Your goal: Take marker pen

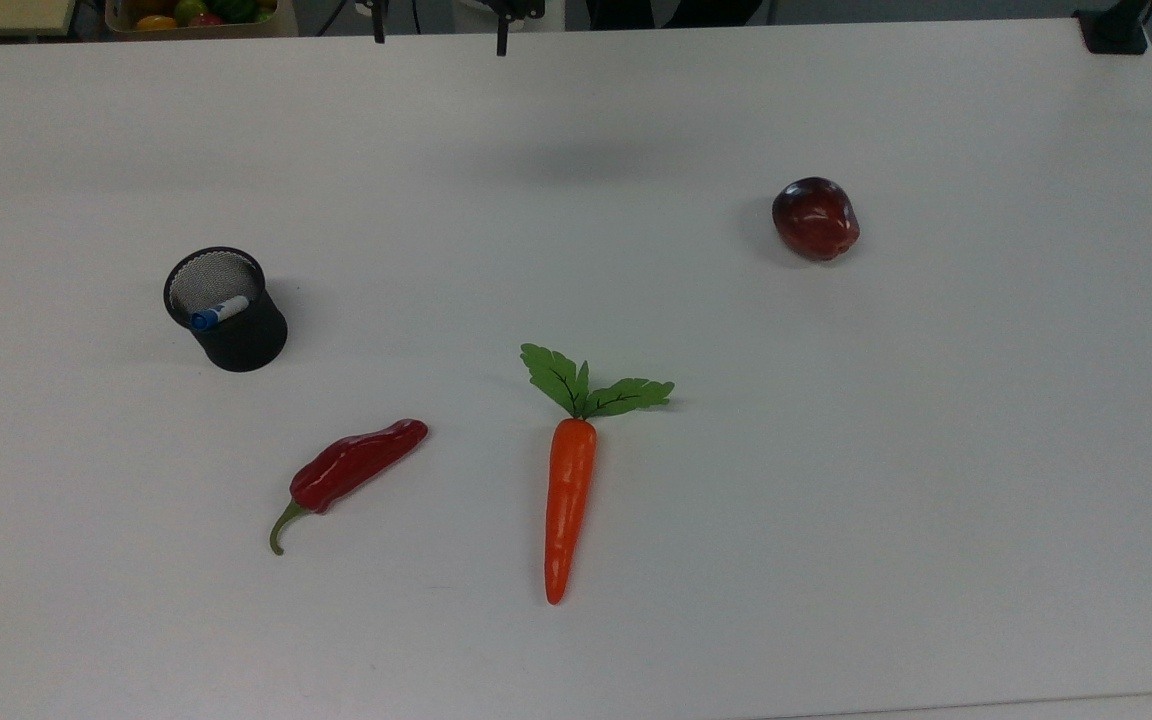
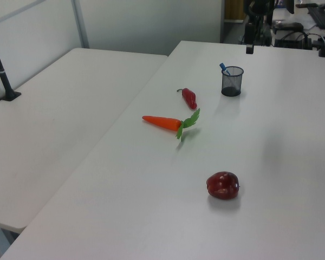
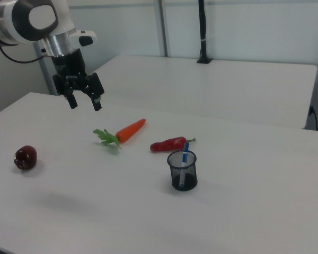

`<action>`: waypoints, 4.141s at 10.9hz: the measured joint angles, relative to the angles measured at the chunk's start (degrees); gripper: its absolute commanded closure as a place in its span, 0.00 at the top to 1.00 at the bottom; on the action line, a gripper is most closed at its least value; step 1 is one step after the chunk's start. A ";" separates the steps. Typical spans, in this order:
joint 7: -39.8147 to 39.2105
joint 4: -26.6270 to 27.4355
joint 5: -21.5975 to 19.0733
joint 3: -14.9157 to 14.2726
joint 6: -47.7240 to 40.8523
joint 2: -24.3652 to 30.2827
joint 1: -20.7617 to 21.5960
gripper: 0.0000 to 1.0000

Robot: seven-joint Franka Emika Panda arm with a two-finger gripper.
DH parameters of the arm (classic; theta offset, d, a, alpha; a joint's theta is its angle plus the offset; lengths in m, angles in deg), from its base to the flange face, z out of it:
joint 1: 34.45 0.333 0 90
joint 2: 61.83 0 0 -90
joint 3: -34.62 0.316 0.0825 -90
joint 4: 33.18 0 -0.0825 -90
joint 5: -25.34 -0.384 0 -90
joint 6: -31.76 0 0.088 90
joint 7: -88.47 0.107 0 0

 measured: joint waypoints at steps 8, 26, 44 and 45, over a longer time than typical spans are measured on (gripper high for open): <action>-0.11 0.02 0.00 -0.24 0.00 -0.10 -0.91 1.00; -23.04 0.28 -6.38 -0.76 38.08 -20.27 -20.69 0.53; -22.91 -0.69 -9.12 0.13 42.67 -22.94 -20.61 0.16; -22.69 -0.80 -9.13 0.13 42.67 -22.23 -20.71 0.16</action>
